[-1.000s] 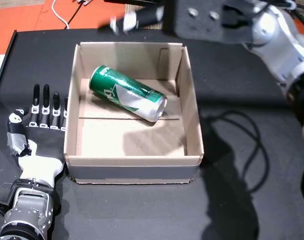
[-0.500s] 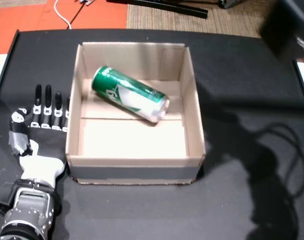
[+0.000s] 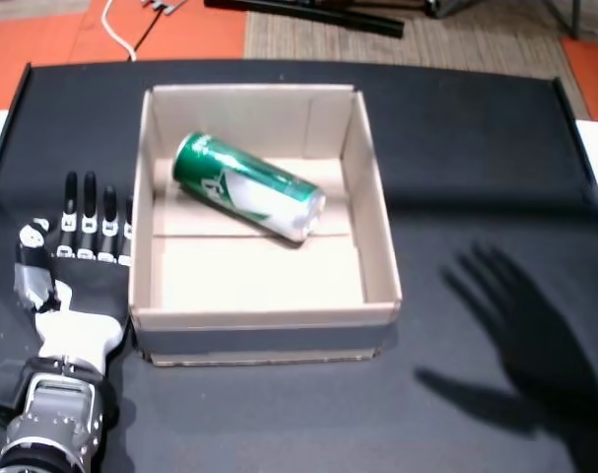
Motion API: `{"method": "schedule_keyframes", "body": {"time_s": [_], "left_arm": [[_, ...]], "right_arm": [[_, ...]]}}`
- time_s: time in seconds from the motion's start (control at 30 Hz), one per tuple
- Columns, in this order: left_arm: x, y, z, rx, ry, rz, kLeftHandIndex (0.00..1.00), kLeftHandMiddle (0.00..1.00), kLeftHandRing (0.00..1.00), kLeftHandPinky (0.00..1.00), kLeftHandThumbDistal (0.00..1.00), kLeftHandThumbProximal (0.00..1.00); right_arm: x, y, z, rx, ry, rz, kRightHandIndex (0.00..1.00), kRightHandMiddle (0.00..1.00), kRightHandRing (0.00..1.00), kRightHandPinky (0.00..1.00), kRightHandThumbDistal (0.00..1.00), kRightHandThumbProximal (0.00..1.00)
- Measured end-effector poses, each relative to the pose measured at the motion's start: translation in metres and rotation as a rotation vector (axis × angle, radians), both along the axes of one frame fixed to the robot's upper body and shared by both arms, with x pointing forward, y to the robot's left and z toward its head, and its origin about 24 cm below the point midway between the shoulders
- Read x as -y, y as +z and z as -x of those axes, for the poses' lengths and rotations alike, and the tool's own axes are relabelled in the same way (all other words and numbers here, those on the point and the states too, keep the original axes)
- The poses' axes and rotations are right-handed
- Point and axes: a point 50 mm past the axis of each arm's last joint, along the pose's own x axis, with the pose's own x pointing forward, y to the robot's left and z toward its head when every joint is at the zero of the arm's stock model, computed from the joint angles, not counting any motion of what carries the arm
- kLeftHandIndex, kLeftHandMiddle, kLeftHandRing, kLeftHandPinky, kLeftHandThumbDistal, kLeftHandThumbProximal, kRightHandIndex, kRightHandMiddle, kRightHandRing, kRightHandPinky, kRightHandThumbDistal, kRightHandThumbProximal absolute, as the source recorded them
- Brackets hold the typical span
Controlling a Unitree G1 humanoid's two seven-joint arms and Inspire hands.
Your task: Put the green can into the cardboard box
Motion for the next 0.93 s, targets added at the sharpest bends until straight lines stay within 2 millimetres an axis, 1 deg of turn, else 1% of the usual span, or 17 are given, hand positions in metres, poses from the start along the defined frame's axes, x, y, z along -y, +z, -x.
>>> {"method": "schedule_keyframes", "body": {"time_s": [0.03, 0.13, 0.17, 0.23, 0.27, 0.3, 0.4, 0.47, 0.5, 0.53, 0.6, 0.63, 0.7, 0.8, 0.87, 0.9, 0.93], "left_arm": [[-0.001, 0.000, 0.000, -0.004, 0.003, -0.002, 0.47, 0.48, 0.61, 0.78, 0.00, 0.87], [-0.002, -0.001, 0.000, -0.016, 0.007, -0.004, 0.49, 0.49, 0.61, 0.79, 0.00, 0.87], [-0.002, -0.001, 0.000, -0.019, 0.008, -0.004, 0.50, 0.49, 0.61, 0.79, 0.00, 0.87], [-0.002, -0.001, 0.000, -0.024, 0.009, -0.003, 0.51, 0.50, 0.62, 0.80, 0.00, 0.87], [-0.002, -0.001, 0.000, -0.025, 0.008, -0.002, 0.51, 0.49, 0.62, 0.80, 0.00, 0.87], [-0.002, -0.001, 0.001, -0.026, 0.006, -0.002, 0.52, 0.49, 0.62, 0.80, 0.00, 0.87], [-0.002, -0.001, 0.001, -0.026, 0.004, 0.002, 0.50, 0.49, 0.62, 0.81, 0.00, 0.88], [-0.004, -0.001, 0.000, -0.026, 0.009, -0.002, 0.49, 0.48, 0.60, 0.80, 0.00, 0.87], [-0.006, -0.001, 0.000, -0.027, 0.011, -0.005, 0.50, 0.50, 0.61, 0.80, 0.00, 0.87], [-0.007, 0.000, 0.000, -0.029, 0.014, -0.008, 0.50, 0.50, 0.62, 0.80, 0.00, 0.86], [-0.007, 0.000, 0.000, -0.030, 0.014, -0.010, 0.49, 0.49, 0.63, 0.84, 0.00, 0.86], [-0.007, -0.001, 0.000, -0.031, 0.013, -0.009, 0.48, 0.49, 0.62, 0.84, 0.00, 0.85], [-0.007, -0.001, 0.001, -0.033, 0.010, -0.007, 0.47, 0.48, 0.62, 0.81, 0.00, 0.82], [-0.006, -0.001, 0.001, -0.033, 0.008, -0.008, 0.47, 0.48, 0.59, 0.77, 0.00, 0.80], [-0.006, -0.001, 0.001, -0.033, 0.007, -0.009, 0.48, 0.48, 0.58, 0.75, 0.00, 0.80], [-0.006, -0.001, 0.001, -0.032, 0.007, -0.009, 0.48, 0.48, 0.59, 0.77, 0.00, 0.80], [-0.006, -0.001, 0.001, -0.032, 0.007, -0.009, 0.49, 0.49, 0.59, 0.80, 0.00, 0.81]], "right_arm": [[0.002, -0.005, 0.010, -0.022, -0.017, -0.037, 0.90, 0.98, 1.00, 1.00, 1.00, 0.45], [0.006, -0.019, 0.033, -0.038, -0.054, -0.104, 0.90, 0.98, 1.00, 1.00, 1.00, 0.45], [0.006, -0.026, 0.040, -0.033, -0.059, -0.117, 0.90, 0.98, 1.00, 1.00, 1.00, 0.45], [0.009, -0.043, 0.052, -0.038, -0.081, -0.149, 0.90, 0.99, 1.00, 1.00, 1.00, 0.48], [0.010, -0.053, 0.058, -0.055, -0.094, -0.161, 0.89, 0.99, 1.00, 1.00, 1.00, 0.55], [0.010, -0.063, 0.065, -0.082, -0.111, -0.167, 0.90, 0.99, 1.00, 1.00, 1.00, 0.57], [0.005, -0.100, 0.094, -0.202, -0.172, -0.176, 0.87, 0.98, 1.00, 1.00, 1.00, 0.60], [-0.001, -0.126, 0.117, -0.283, -0.240, -0.204, 0.86, 0.97, 1.00, 1.00, 1.00, 0.57], [-0.004, -0.137, 0.127, -0.314, -0.274, -0.226, 0.87, 0.97, 1.00, 1.00, 0.98, 0.55], [-0.007, -0.146, 0.138, -0.340, -0.301, -0.247, 0.87, 0.97, 1.00, 1.00, 0.96, 0.56], [-0.013, -0.162, 0.155, -0.387, -0.351, -0.288, 0.85, 0.97, 1.00, 1.00, 0.99, 0.62], [-0.017, -0.169, 0.161, -0.414, -0.379, -0.309, 0.84, 0.97, 1.00, 1.00, 1.00, 0.62], [-0.023, -0.184, 0.170, -0.477, -0.435, -0.344, 0.85, 0.97, 1.00, 1.00, 1.00, 0.54], [-0.033, -0.205, 0.182, -0.581, -0.538, -0.382, 0.83, 0.95, 0.99, 1.00, 1.00, 0.43], [-0.038, -0.214, 0.188, -0.614, -0.601, -0.394, 0.82, 0.94, 0.99, 1.00, 0.95, 0.39], [-0.042, -0.219, 0.191, -0.631, -0.633, -0.395, 0.81, 0.94, 0.99, 1.00, 0.92, 0.36], [-0.045, -0.224, 0.194, -0.640, -0.662, -0.394, 0.81, 0.94, 1.00, 1.00, 0.95, 0.38]]}}
